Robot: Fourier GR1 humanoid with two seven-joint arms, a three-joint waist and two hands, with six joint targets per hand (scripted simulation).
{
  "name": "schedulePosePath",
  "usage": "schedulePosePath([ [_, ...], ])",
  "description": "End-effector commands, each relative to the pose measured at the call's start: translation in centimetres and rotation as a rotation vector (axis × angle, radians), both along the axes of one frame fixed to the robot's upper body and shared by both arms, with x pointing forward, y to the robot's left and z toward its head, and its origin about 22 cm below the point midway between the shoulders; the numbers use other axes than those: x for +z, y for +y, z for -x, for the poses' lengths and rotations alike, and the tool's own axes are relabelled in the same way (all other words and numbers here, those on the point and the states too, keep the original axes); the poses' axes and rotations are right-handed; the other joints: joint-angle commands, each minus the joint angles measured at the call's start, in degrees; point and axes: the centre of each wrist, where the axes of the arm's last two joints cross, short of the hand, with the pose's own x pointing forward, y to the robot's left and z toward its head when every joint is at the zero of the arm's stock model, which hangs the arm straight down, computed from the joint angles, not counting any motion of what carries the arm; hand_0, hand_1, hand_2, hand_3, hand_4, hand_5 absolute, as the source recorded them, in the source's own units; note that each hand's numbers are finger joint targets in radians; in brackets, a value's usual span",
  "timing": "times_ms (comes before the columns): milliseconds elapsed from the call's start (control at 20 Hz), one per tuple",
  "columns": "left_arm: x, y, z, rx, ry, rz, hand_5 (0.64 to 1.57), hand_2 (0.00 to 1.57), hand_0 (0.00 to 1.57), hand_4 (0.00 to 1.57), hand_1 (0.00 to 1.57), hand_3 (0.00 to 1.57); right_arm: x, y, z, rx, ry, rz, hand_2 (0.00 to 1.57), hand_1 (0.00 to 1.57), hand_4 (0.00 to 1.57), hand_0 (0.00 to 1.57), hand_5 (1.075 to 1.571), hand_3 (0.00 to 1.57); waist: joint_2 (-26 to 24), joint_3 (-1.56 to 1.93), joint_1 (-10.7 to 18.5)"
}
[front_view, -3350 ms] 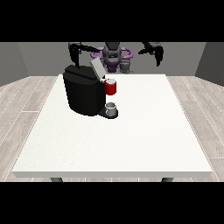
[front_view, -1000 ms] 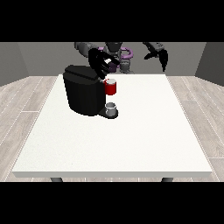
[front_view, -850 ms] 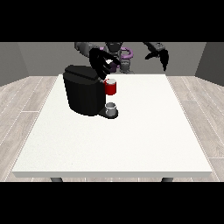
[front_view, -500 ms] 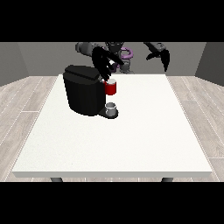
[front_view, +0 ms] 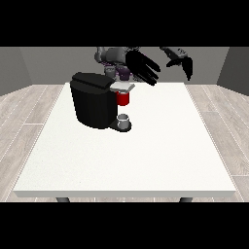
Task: Insert the coffee pod into the coffee machine and close the lid
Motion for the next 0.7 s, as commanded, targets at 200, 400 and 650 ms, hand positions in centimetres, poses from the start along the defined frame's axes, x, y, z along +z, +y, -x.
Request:
schedulePosePath([
  [200, 3.0, -1.8, -1.0, -0.036, -0.074, -0.01, 1.571, 0.0, 0.0, 0.3, 0.0, 0.0, 2.2, 7.2, -0.3, 0.245, -0.235, -0.038, 0.0, 0.0, 0.0, 0.0, 1.571, 0.0, 5.83, -1.72, 2.64],
  [400, 2.4, 0.2, -0.2, -0.036, -0.059, -0.004, 1.571, 0.0, 0.0, 0.34, 0.0, 0.0, -0.4, 7.6, -1.4, 0.249, -0.191, -0.037, 0.0, 0.0, 0.1, 0.0, 1.571, 0.0, 2.55, -1.74, 2.04],
  [650, 1.5, -0.8, 0.4, -0.031, -0.048, -0.017, 1.571, 0.0, 0.0, 0.25, 0.0, 0.0, 0.7, 9.4, -1.8, 0.316, -0.243, -0.049, 0.0, 0.0, 0.0, 0.0, 1.571, 0.0, 1.97, -1.74, 0.31],
])
